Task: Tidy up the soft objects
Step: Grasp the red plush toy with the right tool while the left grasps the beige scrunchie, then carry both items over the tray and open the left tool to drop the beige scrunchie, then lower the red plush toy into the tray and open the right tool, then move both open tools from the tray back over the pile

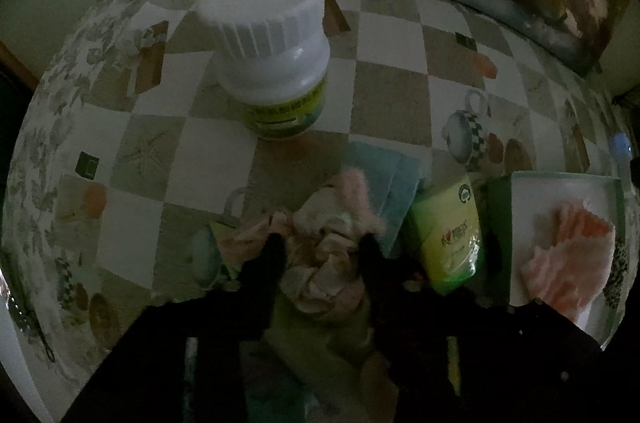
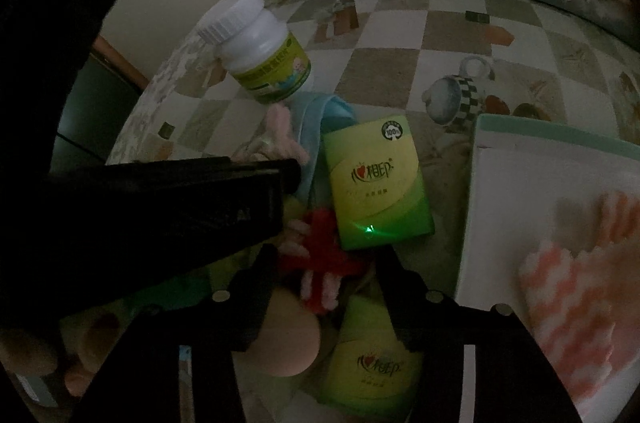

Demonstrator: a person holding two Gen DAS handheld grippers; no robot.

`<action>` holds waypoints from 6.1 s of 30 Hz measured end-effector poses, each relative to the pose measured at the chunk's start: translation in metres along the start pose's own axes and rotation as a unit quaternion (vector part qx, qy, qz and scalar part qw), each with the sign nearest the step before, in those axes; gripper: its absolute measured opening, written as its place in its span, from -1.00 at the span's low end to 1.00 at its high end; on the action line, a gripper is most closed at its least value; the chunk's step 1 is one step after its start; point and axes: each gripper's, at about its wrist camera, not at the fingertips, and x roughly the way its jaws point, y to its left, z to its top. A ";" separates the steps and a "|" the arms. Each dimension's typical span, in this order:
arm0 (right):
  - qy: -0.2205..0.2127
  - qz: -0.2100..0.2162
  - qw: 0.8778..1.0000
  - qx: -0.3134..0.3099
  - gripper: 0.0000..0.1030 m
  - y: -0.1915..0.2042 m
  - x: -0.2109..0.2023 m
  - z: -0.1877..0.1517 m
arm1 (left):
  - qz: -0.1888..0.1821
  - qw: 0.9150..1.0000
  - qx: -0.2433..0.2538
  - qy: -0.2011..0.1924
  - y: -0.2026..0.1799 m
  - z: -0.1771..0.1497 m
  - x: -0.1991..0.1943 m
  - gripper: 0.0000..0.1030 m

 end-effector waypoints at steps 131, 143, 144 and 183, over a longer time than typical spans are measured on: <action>-0.082 -0.247 0.910 0.324 -0.07 -0.205 -0.222 -0.106 | -0.134 0.973 0.186 -0.008 -0.233 -0.114 -0.085 -0.12; -0.106 -0.261 0.920 0.272 0.49 -0.175 -0.236 -0.086 | -0.104 0.988 0.109 -0.029 -0.188 -0.087 -0.084 0.48; -0.102 -0.262 0.922 0.267 0.54 -0.174 -0.234 -0.085 | -0.095 0.990 0.103 -0.032 -0.183 -0.084 -0.082 0.51; -0.067 -0.217 0.961 0.159 1.00 -0.101 -0.171 -0.055 | 0.016 0.995 -0.066 -0.066 -0.004 -0.033 -0.078 0.89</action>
